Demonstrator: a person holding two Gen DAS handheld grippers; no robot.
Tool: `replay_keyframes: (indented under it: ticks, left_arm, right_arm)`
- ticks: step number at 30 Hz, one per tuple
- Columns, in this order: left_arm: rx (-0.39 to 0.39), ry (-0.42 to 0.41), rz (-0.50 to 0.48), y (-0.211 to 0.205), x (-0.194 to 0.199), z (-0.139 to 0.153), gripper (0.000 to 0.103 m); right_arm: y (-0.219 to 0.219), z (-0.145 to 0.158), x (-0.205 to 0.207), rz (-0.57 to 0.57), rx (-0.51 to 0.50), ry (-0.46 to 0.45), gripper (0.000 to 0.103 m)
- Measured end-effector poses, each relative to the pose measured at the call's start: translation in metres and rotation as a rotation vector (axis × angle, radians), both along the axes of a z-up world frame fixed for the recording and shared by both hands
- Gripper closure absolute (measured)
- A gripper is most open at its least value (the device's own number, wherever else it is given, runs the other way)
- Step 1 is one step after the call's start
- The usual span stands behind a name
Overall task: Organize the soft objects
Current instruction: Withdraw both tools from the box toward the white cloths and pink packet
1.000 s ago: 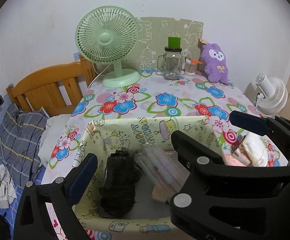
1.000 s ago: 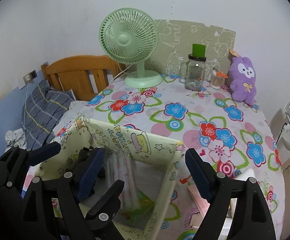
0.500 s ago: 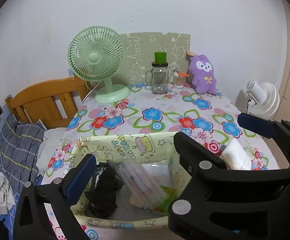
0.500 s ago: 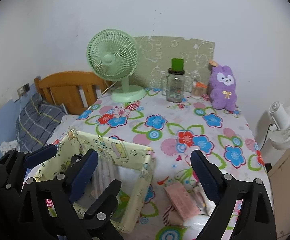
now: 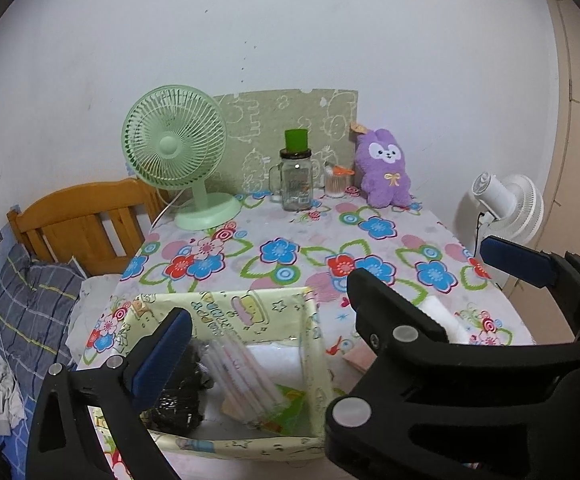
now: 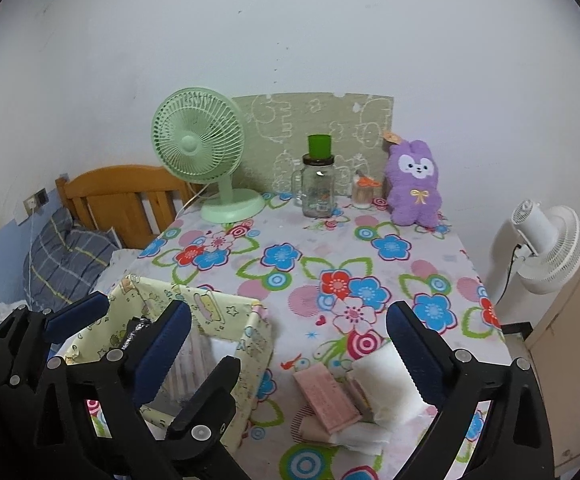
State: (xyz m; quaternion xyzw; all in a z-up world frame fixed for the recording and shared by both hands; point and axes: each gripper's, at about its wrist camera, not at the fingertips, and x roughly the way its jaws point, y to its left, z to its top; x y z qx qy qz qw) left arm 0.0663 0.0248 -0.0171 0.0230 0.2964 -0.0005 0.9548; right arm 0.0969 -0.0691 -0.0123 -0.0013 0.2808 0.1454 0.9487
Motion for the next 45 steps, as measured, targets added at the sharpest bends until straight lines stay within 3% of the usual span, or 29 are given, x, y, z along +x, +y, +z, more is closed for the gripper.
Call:
replay_keyframes:
  ticks: [26, 45]
  left_arm:
    - [-0.032, -0.049, -0.041, -0.055, -0.024, 0.003, 0.000]
    - [-0.060, 0.001, -0.022, -0.086, -0.023, -0.034, 0.000]
  right_arm:
    - [-0.061, 0.005, -0.032, -0.113, 0.001, -0.040, 0.000]
    - [-0.094, -0.032, -0.035, -0.139, 0.001, -0.001, 0.000]
